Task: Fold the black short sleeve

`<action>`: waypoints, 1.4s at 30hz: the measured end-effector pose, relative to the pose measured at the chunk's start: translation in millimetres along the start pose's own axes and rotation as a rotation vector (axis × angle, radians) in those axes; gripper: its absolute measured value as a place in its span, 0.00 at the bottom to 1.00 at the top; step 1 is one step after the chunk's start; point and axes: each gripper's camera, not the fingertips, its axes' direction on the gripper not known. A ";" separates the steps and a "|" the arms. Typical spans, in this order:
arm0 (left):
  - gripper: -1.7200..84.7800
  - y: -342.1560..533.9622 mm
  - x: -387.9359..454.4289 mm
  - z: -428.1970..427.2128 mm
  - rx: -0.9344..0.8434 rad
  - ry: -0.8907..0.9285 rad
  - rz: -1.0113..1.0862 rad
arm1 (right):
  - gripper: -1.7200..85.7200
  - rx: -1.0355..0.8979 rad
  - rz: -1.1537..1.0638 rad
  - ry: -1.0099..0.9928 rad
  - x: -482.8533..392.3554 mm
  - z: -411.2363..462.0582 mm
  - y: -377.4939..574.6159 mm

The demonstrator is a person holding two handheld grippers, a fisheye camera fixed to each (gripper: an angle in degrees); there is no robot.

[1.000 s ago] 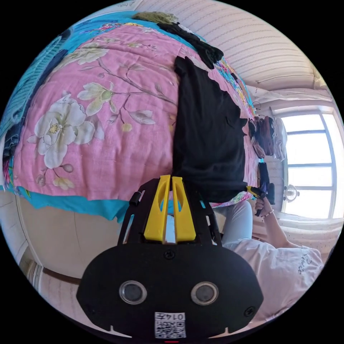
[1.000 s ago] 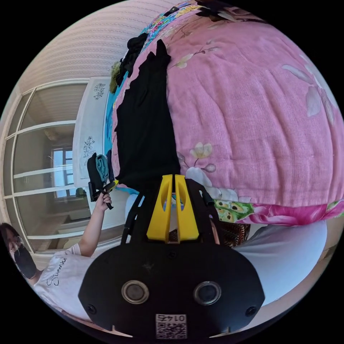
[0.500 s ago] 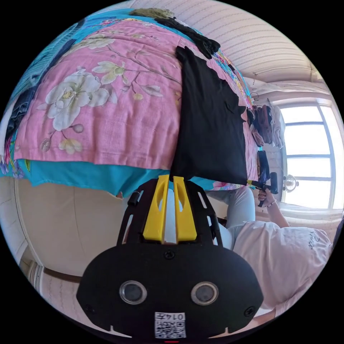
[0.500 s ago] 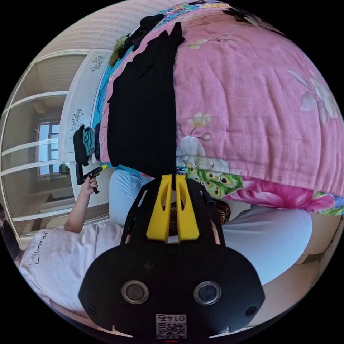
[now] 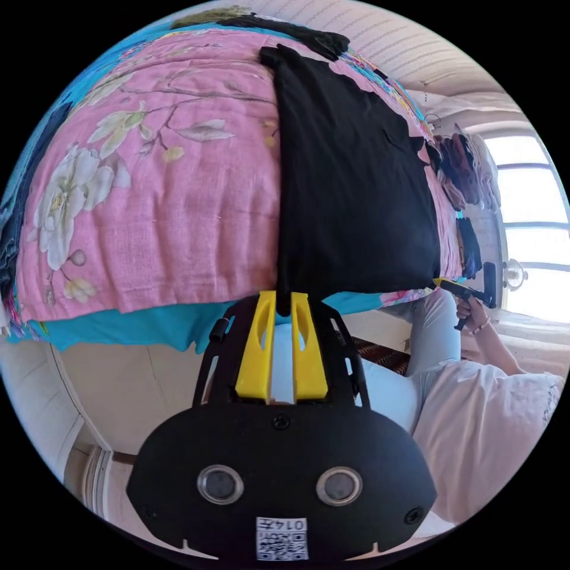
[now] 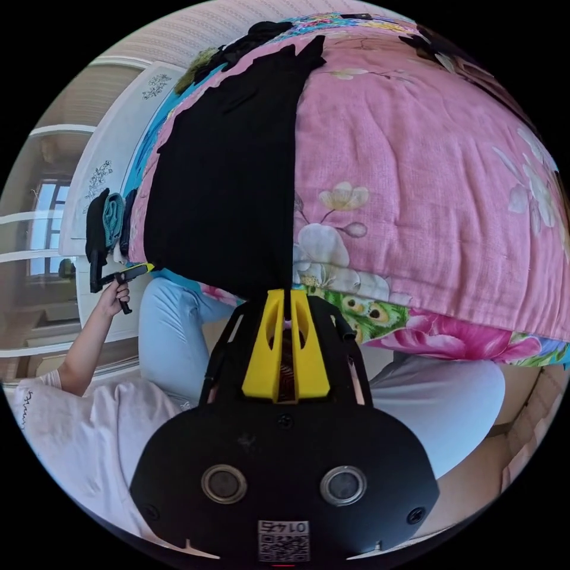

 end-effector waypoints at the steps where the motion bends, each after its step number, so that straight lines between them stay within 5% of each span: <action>1: 0.02 5.4 2.2 -1.4 0.008 0.015 0.016 | 0.04 0.003 -0.016 -0.010 -2.2 -2.5 4.3; 20: 0.07 116.7 -6.5 47.2 0.158 0.142 -0.118 | 0.05 0.052 0.022 0.002 -28.4 -4.8 83.3; 29: 0.07 202.3 106.1 42.9 0.482 -0.170 0.175 | 0.07 0.362 -0.221 0.192 -112.9 -30.7 147.0; 33: 0.08 240.2 172.9 55.7 0.774 -0.282 0.349 | 0.07 0.515 -0.419 0.335 -168.0 -31.8 185.4; 42: 0.15 247.1 255.5 130.7 0.951 -0.203 0.567 | 0.11 0.677 -0.483 0.492 -217.1 -21.6 239.4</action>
